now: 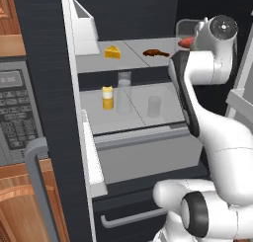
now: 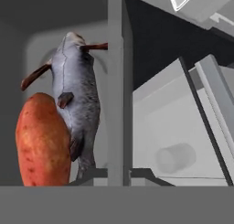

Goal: Place the tupperware on the top shelf of the fridge. Make space for the tupperware among the existing items by rearranging them on the shelves if needed. Close the fridge door when finished.

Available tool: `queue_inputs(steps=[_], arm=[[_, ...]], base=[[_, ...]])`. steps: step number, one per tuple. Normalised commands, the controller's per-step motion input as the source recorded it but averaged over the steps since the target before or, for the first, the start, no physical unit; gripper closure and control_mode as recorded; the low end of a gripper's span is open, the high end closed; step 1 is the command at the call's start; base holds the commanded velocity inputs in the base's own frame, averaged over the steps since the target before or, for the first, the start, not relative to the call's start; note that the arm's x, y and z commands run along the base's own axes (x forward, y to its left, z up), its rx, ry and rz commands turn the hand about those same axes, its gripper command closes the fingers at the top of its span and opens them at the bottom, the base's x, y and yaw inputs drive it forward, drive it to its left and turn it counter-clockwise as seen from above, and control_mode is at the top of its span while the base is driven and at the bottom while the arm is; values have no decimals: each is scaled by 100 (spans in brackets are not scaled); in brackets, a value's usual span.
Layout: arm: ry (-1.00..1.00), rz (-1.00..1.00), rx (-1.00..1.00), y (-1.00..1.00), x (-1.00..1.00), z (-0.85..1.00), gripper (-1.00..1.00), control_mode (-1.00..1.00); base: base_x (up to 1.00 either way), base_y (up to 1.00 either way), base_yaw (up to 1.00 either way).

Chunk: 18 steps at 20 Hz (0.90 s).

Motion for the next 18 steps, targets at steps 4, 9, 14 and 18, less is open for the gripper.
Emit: queue_inputs(steps=[4,9,14,18], arm=[[10,-6,0,-19,45,0,100,-100],[5,-7,0,-9,55,0,100,-100],[3,-7,0,-11,54,0,100,-100],[2,-7,0,-9,51,0,100,-100]], base=[[0,0,0],[0,0,0],[0,0,0],[0,0,0]])
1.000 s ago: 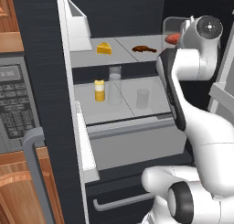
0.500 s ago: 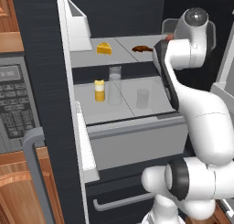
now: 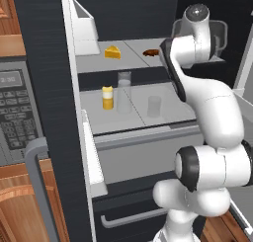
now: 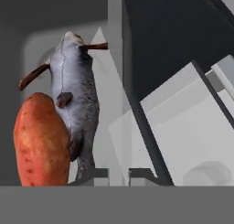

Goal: Place the tupperware on the top shelf of the fridge. Make space for the tupperware among the existing items by rearranging them on the shelves if needed. Close the fridge door when finished.

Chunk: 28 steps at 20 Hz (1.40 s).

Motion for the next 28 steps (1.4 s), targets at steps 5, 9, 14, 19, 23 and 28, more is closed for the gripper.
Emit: queue_inputs(steps=[5,9,14,19,23,28], arm=[[3,-6,0,-1,49,0,100,-100],[3,-6,0,-1,47,0,-100,-100],[2,-6,0,-4,38,-1,-100,-100],[1,-7,0,-9,36,-2,-100,-100],[0,-14,0,-19,44,-4,-100,-100],[0,-7,0,-3,2,0,-100,-100]], base=[[0,0,0],[0,0,0],[0,0,0],[0,0,0],[0,0,0],[0,0,0]])
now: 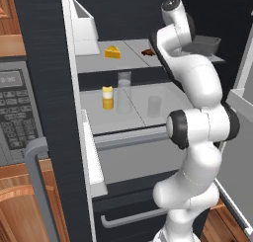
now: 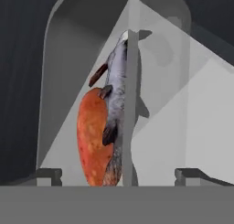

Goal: Place the tupperware on the top shelf of the fridge. Make space for the tupperware among the existing items by rearranging them on the shelves if needed. Close the fridge door when finished.

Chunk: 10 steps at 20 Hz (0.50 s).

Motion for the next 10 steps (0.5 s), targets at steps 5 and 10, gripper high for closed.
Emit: queue_inputs(steps=[5,10], arm=[[-7,0,-5,31,-16,11,-100,-100],[-34,0,-16,57,-36,-5,-100,-100]], base=[[0,0,0],[0,0,0]])
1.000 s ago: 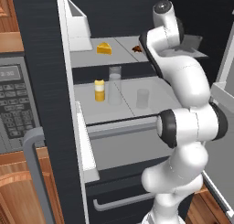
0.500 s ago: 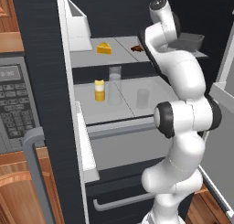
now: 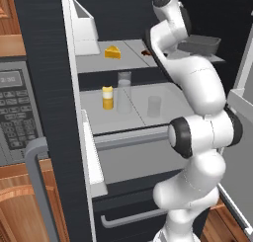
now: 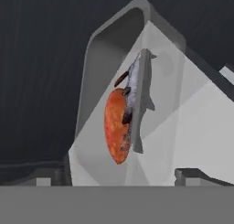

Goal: Place the tupperware on the top shelf of the fridge. Make space for the tupperware among the existing items by rearranging them on the shelves if needed. Close the fridge door when finished.

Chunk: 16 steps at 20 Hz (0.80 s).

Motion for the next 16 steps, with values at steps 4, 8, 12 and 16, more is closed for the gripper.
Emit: queue_inputs(steps=[4,8,12,16], arm=[[-21,0,-10,25,-93,-9,-100,-100],[-9,8,-7,37,-100,-2,-100,-100],[-1,26,-5,29,-100,-10,-100,-100],[3,47,-1,8,-100,-27,-100,-100]], base=[[0,0,0],[0,0,0],[0,0,0],[0,0,0]])
